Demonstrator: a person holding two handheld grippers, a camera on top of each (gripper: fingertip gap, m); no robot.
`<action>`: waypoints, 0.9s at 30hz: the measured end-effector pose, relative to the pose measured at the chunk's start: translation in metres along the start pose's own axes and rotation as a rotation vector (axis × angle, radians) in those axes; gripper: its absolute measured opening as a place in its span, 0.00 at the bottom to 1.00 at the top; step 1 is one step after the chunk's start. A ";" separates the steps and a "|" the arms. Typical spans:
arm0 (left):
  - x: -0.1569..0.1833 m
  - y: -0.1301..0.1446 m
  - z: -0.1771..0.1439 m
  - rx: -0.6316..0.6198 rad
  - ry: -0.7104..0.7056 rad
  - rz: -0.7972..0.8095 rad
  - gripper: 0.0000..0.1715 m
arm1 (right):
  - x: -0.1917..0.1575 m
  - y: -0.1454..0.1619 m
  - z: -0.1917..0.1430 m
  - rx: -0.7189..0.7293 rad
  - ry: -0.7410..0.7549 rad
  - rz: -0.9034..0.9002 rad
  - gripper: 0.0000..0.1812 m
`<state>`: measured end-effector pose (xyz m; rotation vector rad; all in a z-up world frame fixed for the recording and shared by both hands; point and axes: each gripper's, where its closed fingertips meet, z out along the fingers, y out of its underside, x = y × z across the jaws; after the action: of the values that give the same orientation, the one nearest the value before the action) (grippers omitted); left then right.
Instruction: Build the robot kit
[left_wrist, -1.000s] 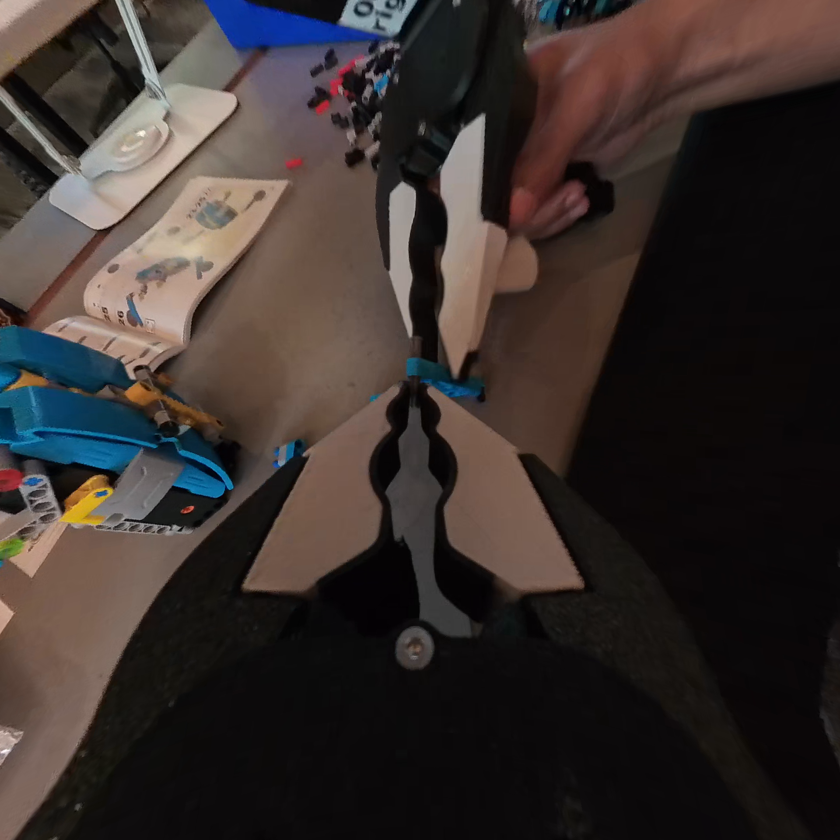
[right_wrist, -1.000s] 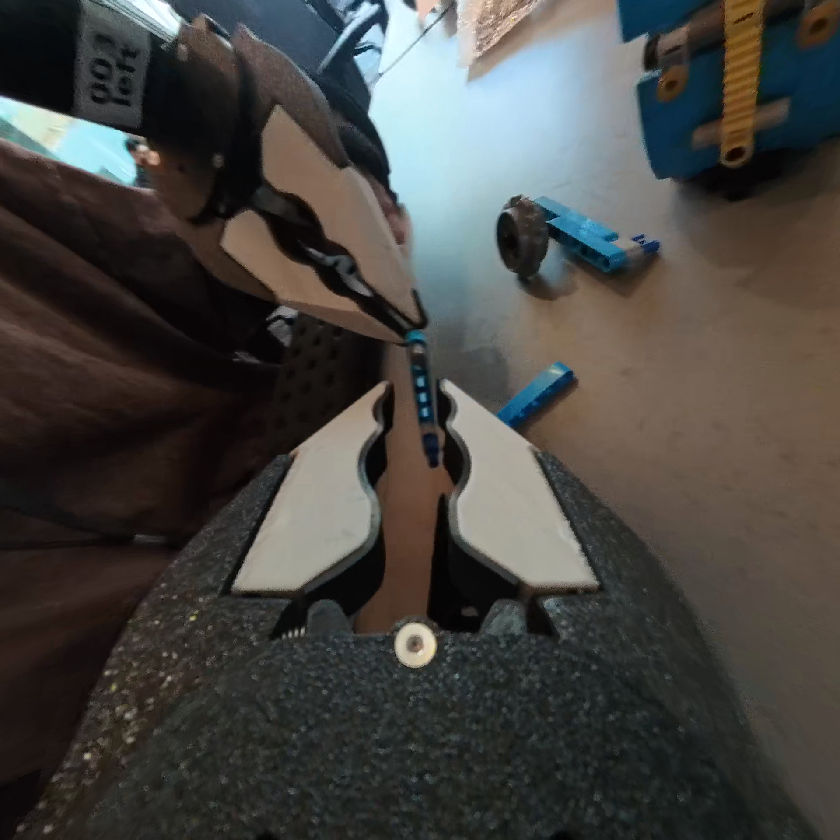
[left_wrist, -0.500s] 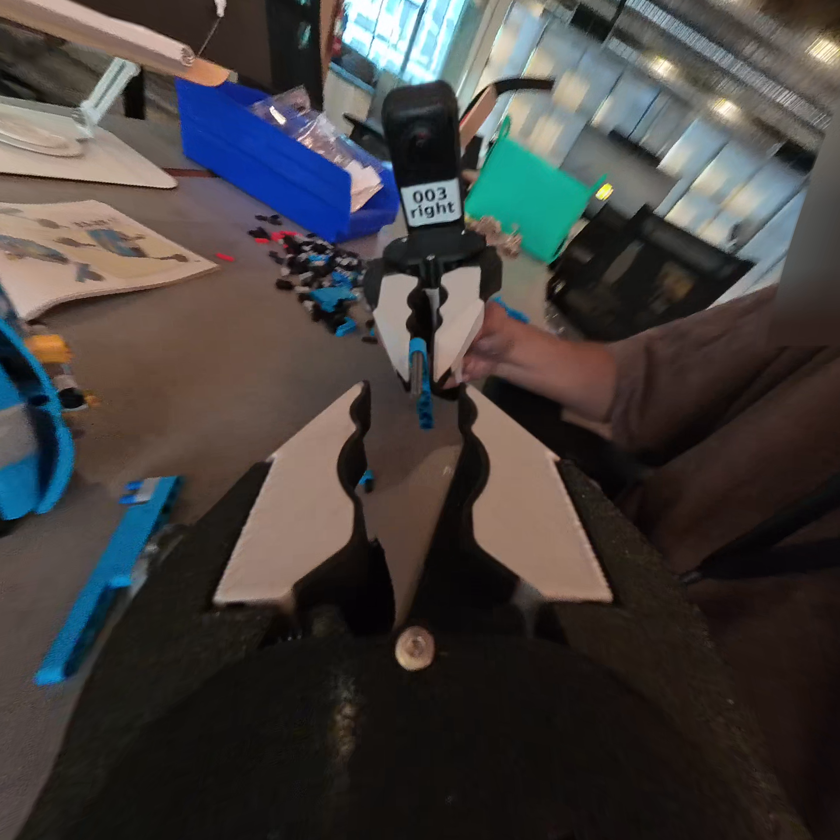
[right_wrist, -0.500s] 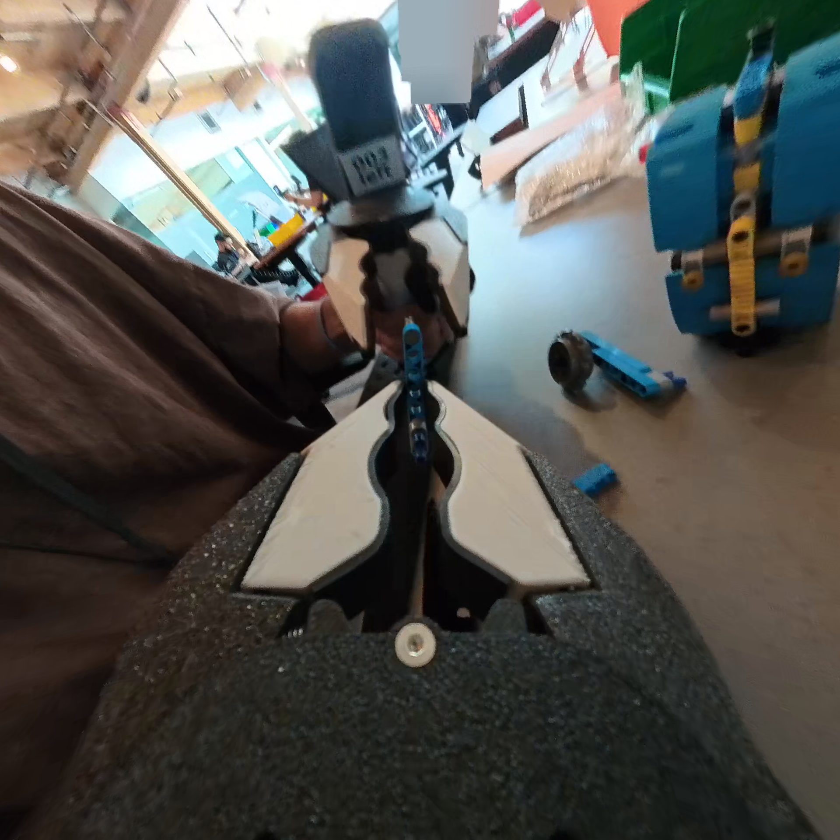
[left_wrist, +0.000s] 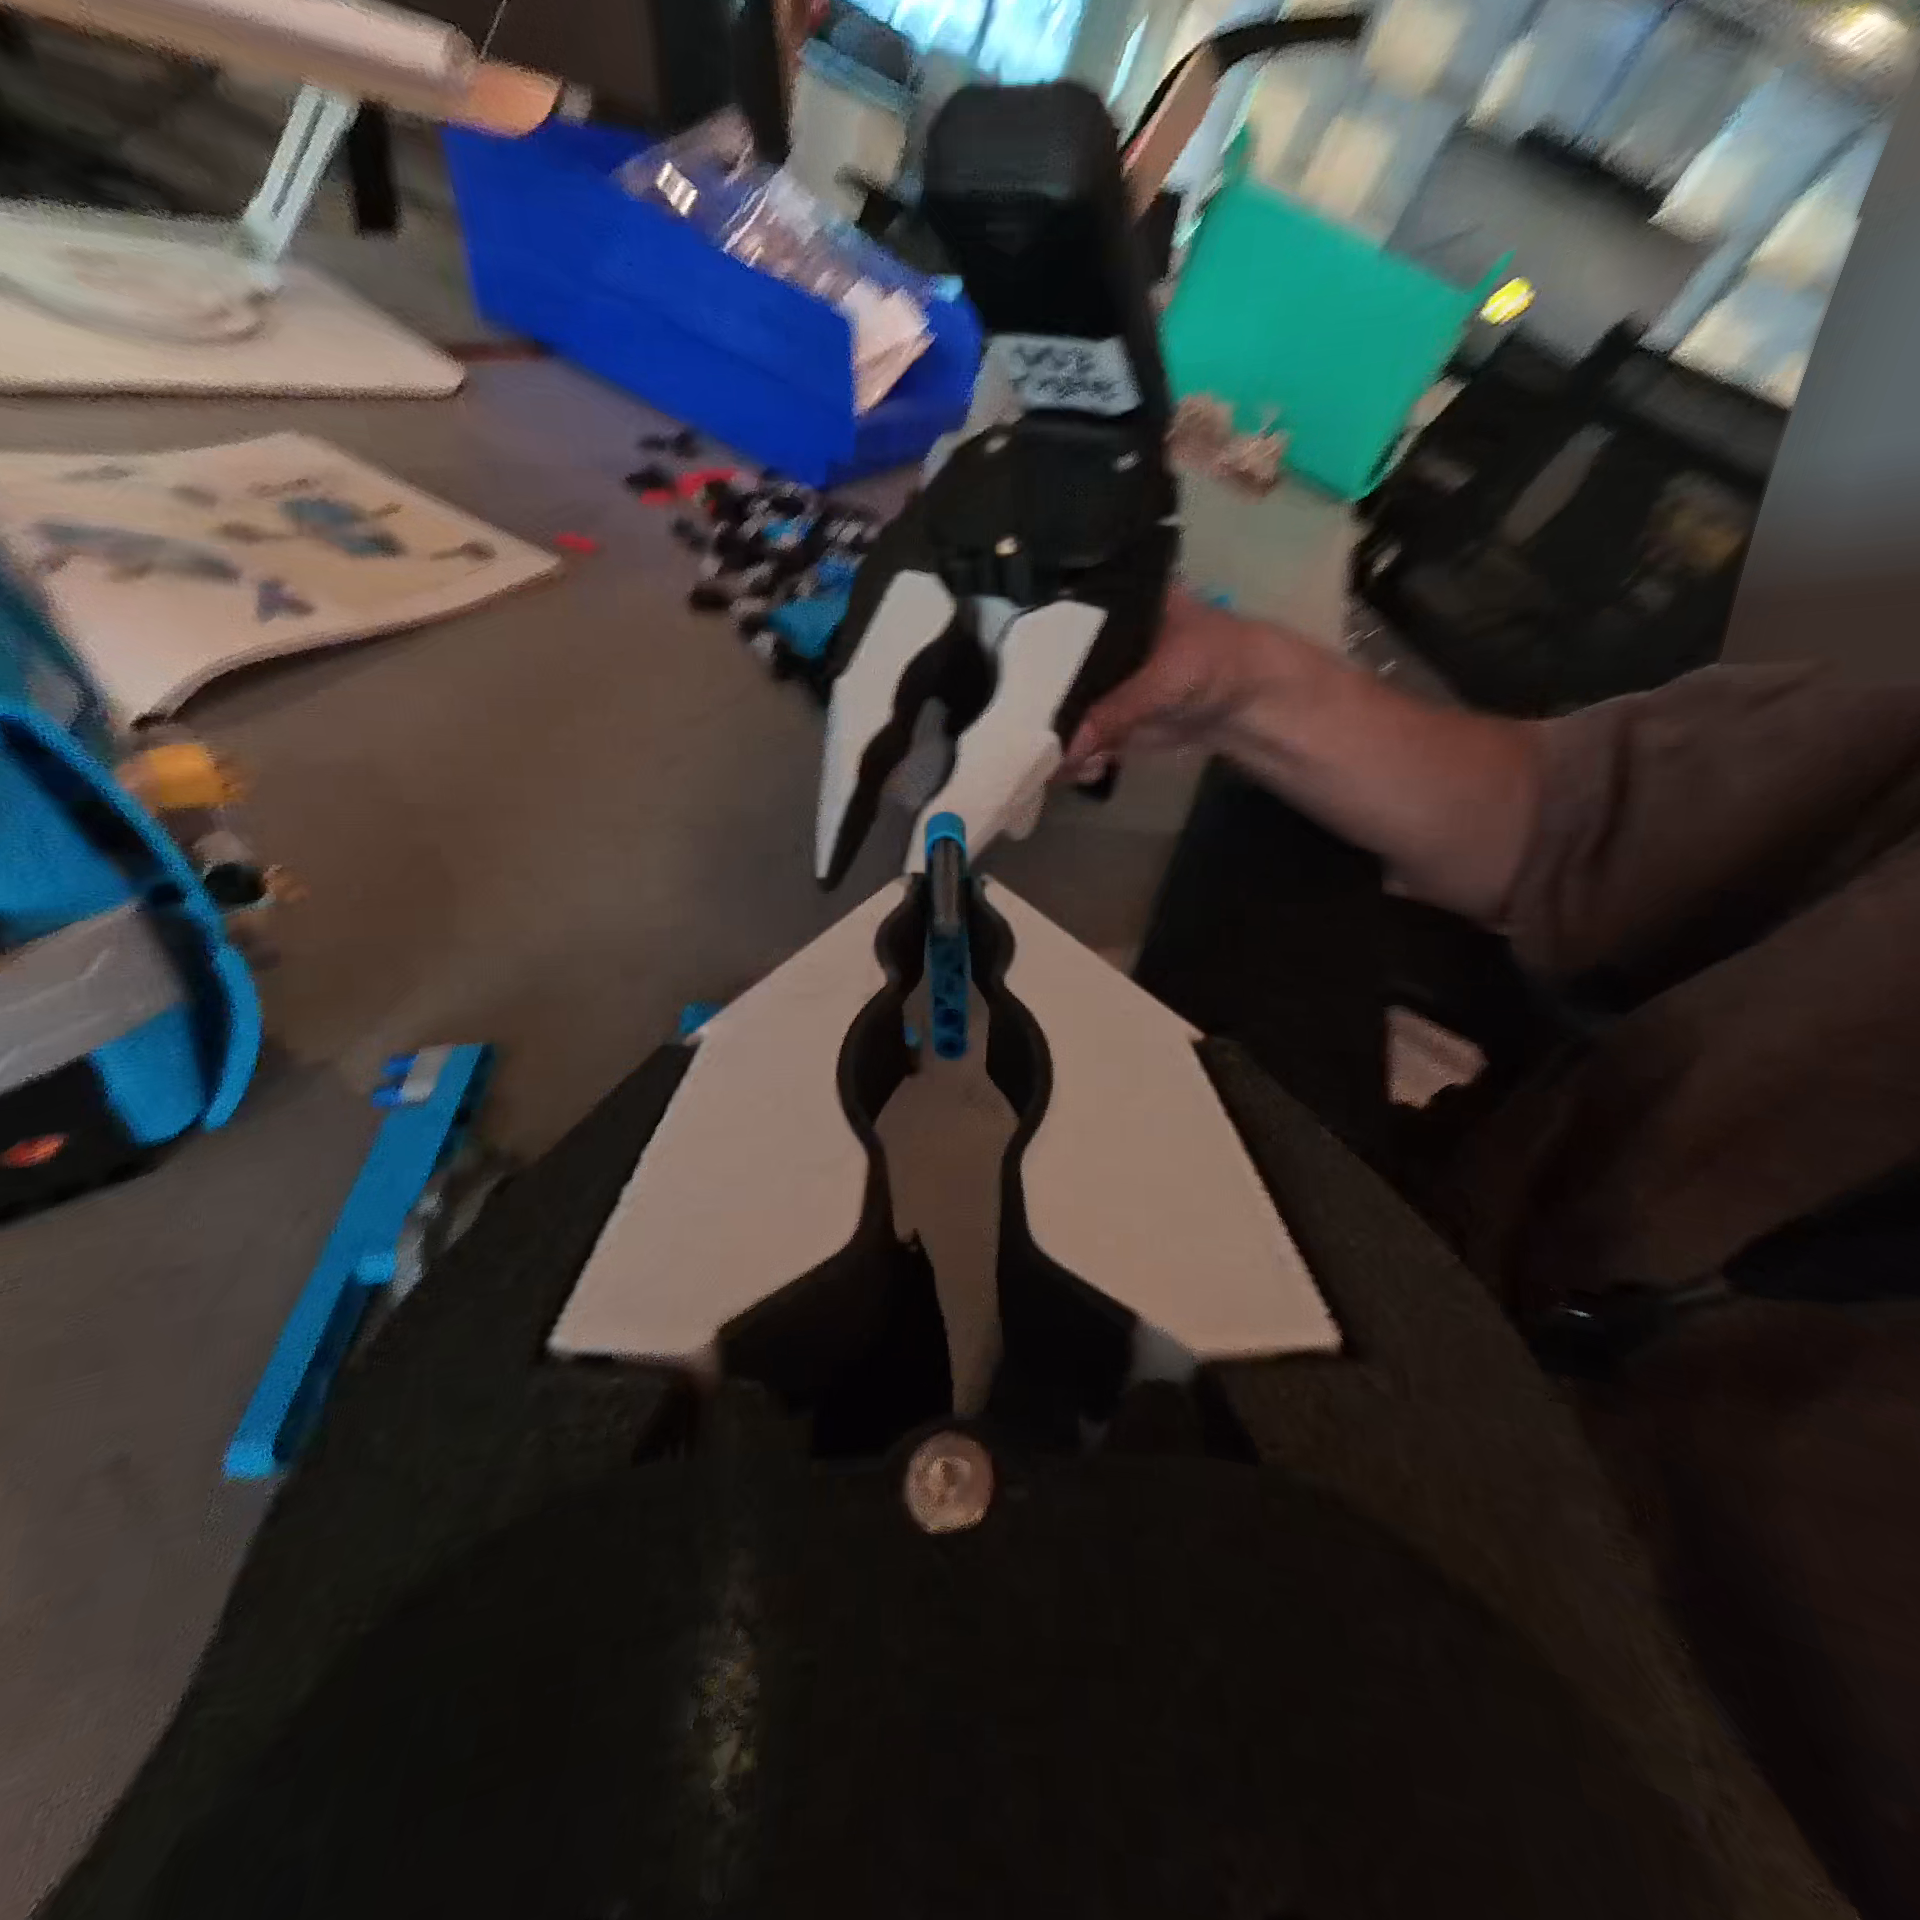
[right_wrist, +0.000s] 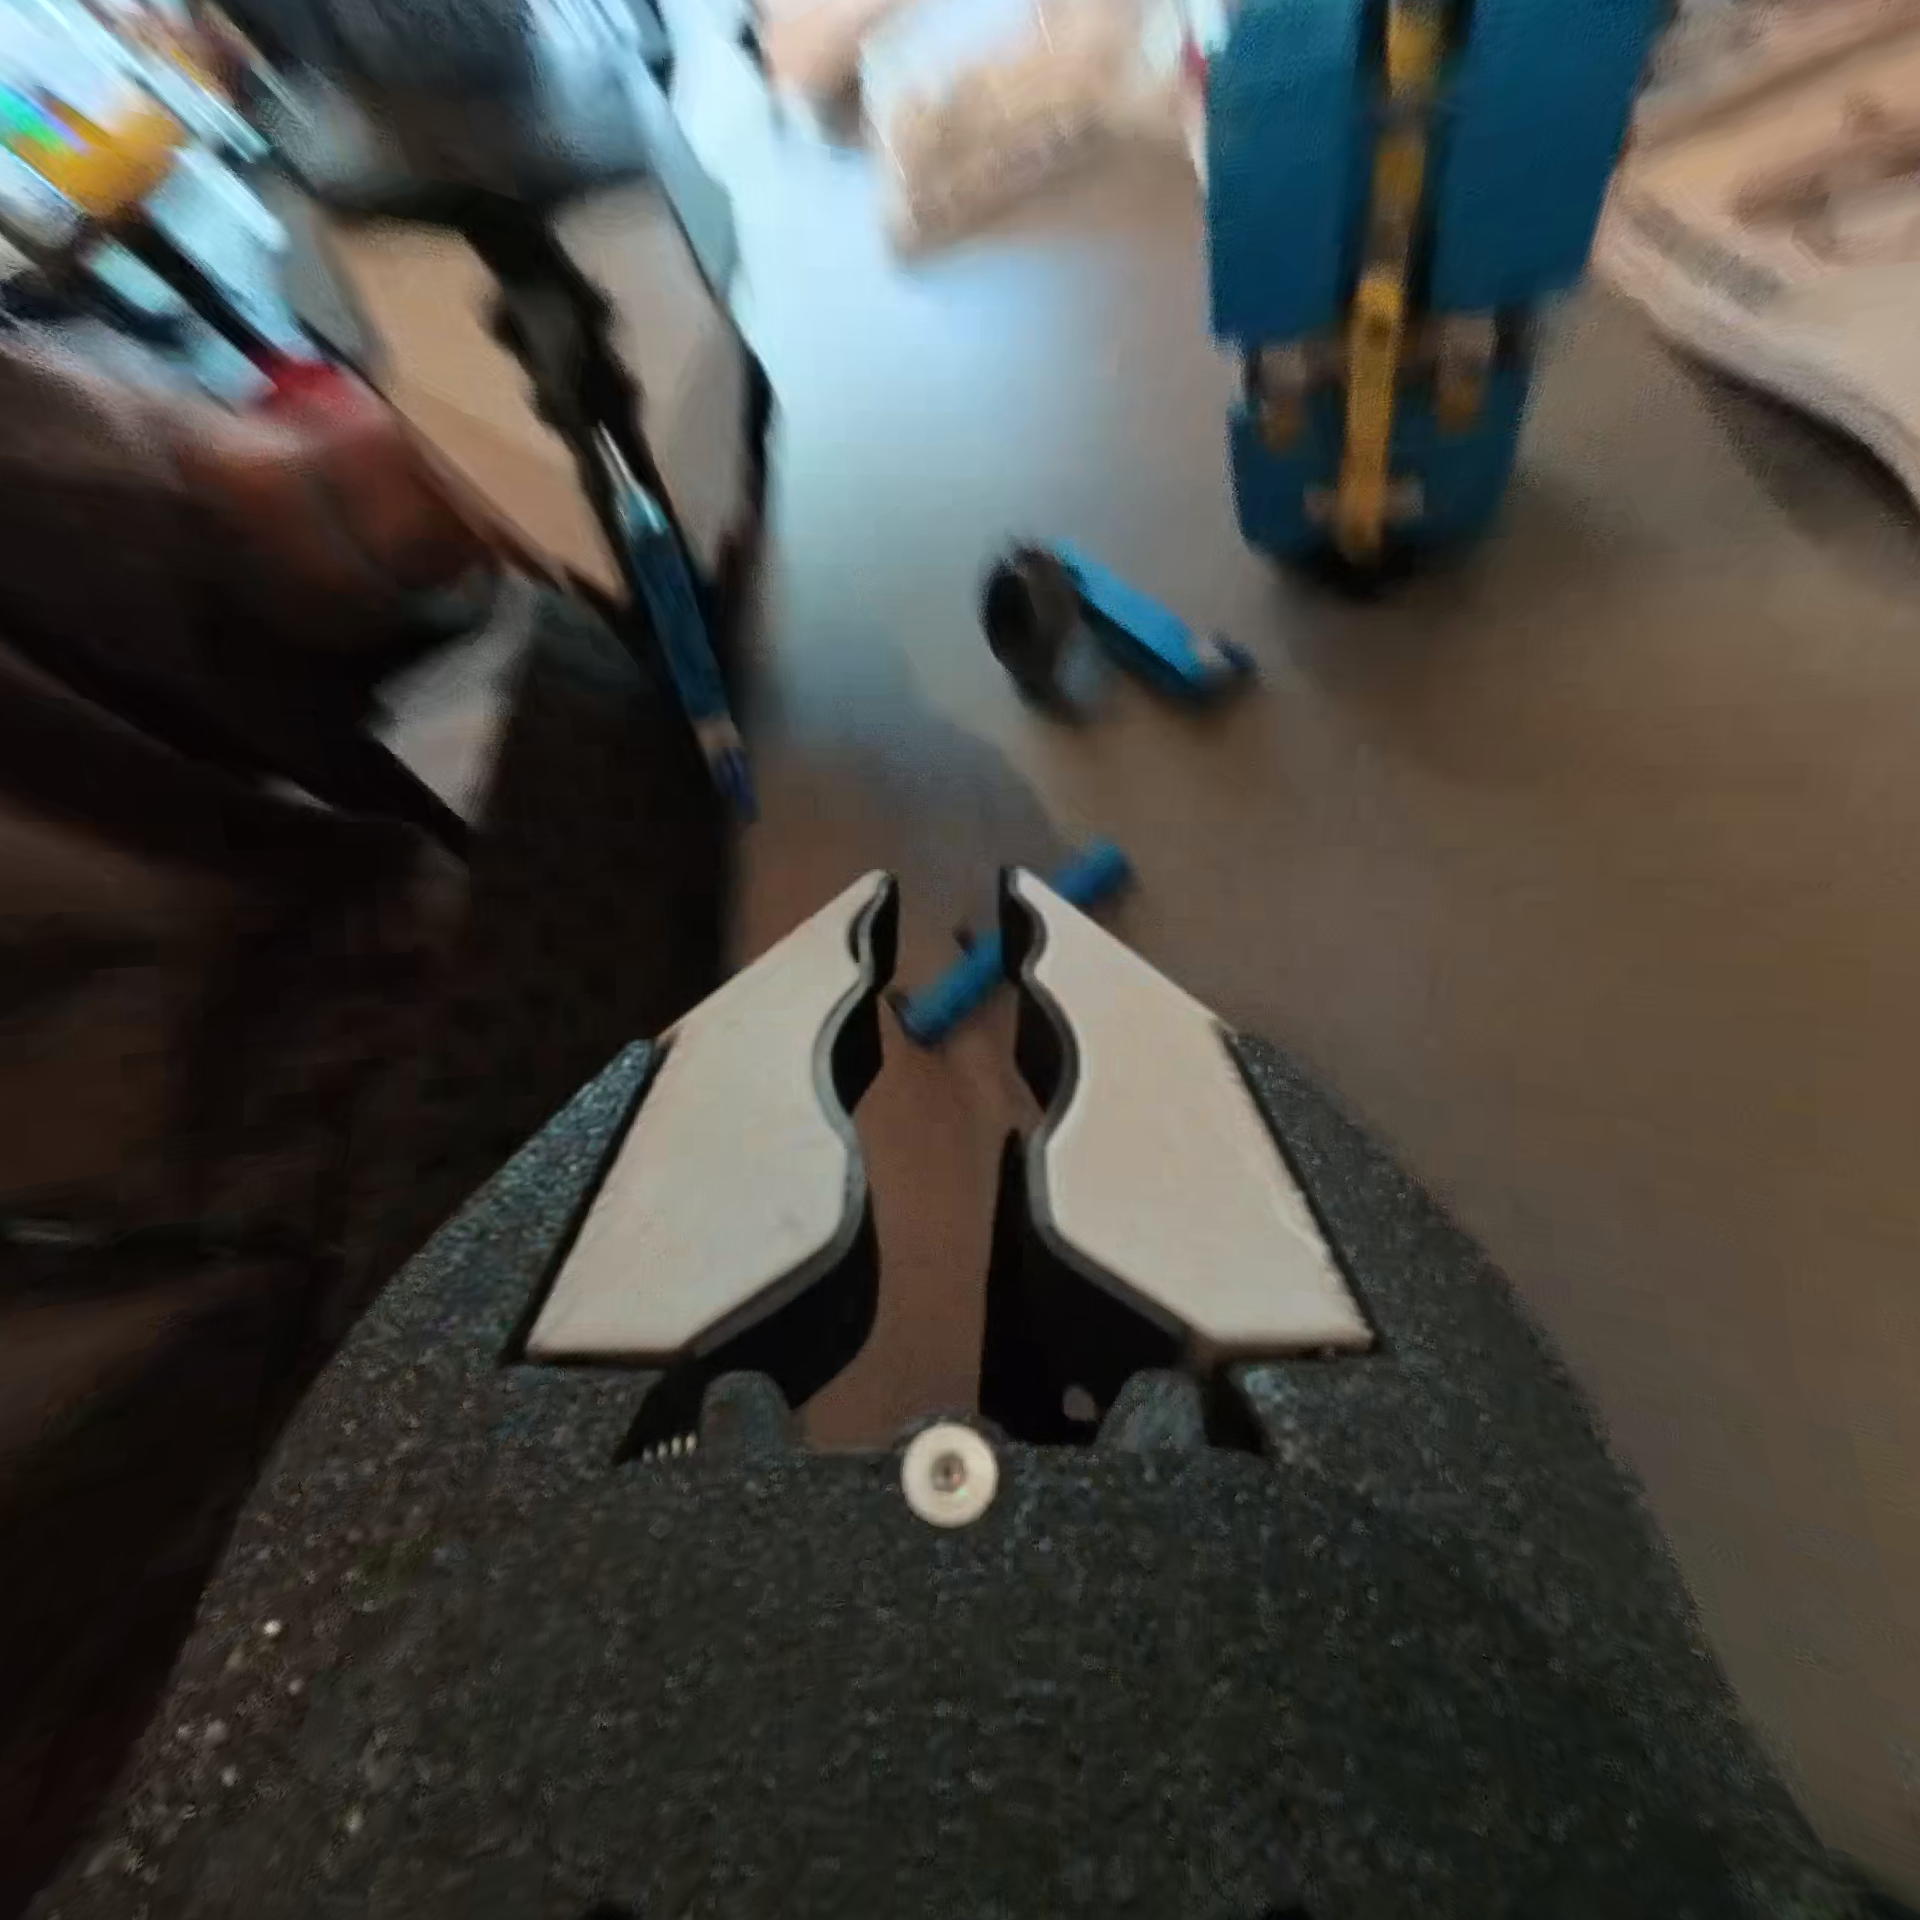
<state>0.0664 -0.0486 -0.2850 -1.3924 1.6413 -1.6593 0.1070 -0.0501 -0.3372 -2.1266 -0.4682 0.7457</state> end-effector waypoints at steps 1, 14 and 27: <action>-0.007 0.007 0.001 -0.044 -0.040 -0.012 0.04 | 0.006 0.016 0.004 -0.086 0.047 -0.010 0.11; -0.035 0.016 -0.001 -0.054 -0.152 -0.188 0.04 | 0.003 0.031 0.031 -0.263 0.211 -0.038 0.13; -0.015 -0.027 -0.008 0.318 0.102 -0.375 0.04 | 0.004 -0.049 -0.011 0.192 0.312 -0.027 0.04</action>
<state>0.0750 -0.0259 -0.2641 -1.5341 1.1423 -2.1217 0.1132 -0.0249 -0.2941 -2.0039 -0.2464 0.4138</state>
